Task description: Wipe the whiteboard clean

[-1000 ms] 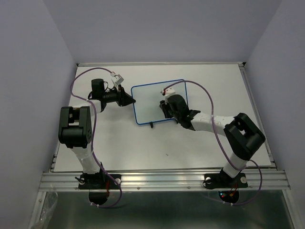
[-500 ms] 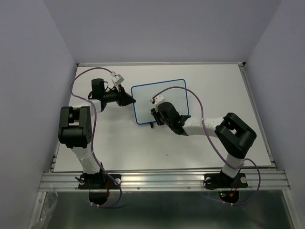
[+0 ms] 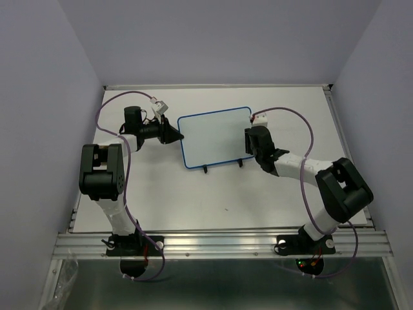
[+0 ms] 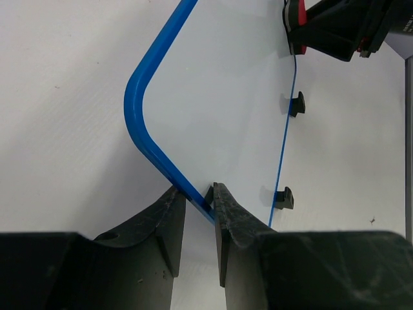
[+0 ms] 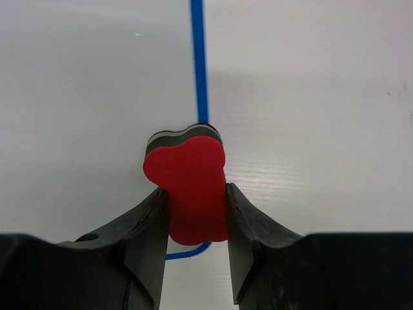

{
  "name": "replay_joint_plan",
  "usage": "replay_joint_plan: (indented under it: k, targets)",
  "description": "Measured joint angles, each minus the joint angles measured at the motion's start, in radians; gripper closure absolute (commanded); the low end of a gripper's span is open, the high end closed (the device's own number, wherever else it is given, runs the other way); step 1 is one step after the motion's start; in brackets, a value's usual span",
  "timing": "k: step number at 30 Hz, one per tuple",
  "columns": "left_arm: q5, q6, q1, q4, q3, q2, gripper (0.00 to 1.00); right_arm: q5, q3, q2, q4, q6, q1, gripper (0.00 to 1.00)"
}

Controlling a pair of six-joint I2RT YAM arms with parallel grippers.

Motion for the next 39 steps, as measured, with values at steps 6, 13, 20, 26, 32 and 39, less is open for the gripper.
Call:
replay_joint_plan:
  k: [6, 13, 20, 26, 32, 39]
  targets:
    - [-0.001, 0.001, 0.0, -0.001, 0.0, 0.0, 0.66, 0.031, -0.075, -0.077, -0.024, 0.011, -0.066, 0.99]
    - [-0.001, 0.001, 0.0, -0.002, 0.0, 0.0, 0.66, -0.006, -0.1, -0.188, -0.035, 0.026, -0.112, 0.99]
    - [-0.027, 0.002, -0.003, -0.01, 0.001, -0.001, 0.29, -0.107, -0.108, -0.259, -0.018, 0.017, -0.111, 0.99]
    - [-0.096, -0.008, -0.005, -0.021, -0.009, -0.071, 0.01, -0.048, -0.101, -0.26, -0.051, 0.048, -0.111, 0.98]
    - [-0.231, -0.039, -0.004, -0.03, -0.065, -0.269, 0.01, 0.014, -0.05, -0.26, -0.132, 0.106, -0.135, 0.95]
    - [-0.866, -0.403, -0.011, -0.117, -0.182, -0.671, 0.01, -0.044, 0.068, -0.162, -0.253, 0.215, -0.422, 0.93]
